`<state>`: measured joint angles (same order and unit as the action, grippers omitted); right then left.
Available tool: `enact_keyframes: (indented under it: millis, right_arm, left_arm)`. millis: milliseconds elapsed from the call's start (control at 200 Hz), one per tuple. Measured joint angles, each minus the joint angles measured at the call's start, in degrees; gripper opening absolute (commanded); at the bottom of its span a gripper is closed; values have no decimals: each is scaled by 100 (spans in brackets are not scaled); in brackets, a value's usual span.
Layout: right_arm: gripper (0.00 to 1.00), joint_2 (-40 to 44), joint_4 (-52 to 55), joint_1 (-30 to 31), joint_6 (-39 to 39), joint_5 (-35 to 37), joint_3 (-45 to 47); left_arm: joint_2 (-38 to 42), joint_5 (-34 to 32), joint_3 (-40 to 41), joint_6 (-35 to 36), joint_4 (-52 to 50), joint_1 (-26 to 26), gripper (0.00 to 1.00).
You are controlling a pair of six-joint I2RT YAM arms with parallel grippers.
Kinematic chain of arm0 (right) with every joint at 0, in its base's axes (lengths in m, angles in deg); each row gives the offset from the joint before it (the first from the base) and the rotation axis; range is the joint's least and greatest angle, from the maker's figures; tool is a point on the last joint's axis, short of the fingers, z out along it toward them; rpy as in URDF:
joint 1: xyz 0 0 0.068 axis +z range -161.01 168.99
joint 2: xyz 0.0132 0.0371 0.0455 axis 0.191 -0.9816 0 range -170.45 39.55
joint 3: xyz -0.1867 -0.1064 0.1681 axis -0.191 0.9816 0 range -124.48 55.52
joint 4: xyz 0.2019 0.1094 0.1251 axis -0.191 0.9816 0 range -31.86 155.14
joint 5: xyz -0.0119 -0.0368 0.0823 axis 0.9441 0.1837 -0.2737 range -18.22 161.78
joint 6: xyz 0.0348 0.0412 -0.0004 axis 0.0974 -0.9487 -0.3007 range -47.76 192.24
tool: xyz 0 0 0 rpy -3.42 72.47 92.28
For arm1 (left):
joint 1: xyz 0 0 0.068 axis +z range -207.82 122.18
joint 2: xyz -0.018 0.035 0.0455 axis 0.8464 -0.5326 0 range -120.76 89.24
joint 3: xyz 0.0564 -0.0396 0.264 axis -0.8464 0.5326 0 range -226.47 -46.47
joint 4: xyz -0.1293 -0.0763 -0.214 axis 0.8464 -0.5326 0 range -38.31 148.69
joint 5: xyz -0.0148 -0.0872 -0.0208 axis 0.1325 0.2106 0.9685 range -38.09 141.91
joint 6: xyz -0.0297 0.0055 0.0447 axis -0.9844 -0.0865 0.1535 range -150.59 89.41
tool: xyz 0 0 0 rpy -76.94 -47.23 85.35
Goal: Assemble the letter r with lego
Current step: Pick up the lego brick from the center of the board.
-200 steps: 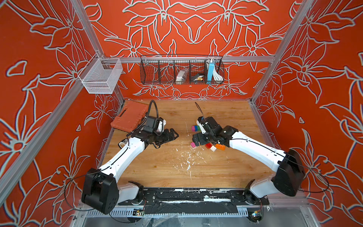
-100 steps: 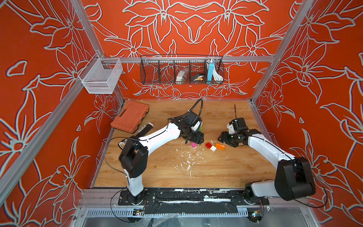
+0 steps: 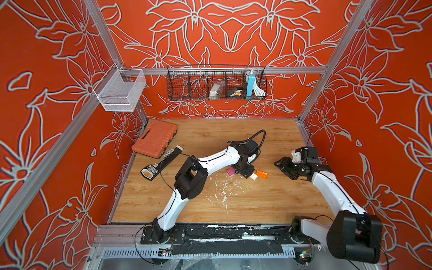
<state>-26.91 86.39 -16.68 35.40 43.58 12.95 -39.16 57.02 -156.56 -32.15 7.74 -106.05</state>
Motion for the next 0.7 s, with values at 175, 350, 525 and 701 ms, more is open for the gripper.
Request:
enact_keyframes:
  millis: [175,350,525,701]
  right_arm:
    - [61,20,4,-13,-4,-85,9]
    - [60,22,13,-26,-4,-153,46]
    - [59,22,13,-33,-2,-219,59]
    - [58,22,9,-35,-4,-256,98]
  left_arm:
    - [-358,-162,-343,136,-179,-90,68]
    - [-544,-210,-435,155,-256,-140,67]
    - [-693,-280,-540,116,-264,-151,64]
    - [-859,-345,-715,26,-256,-170,62]
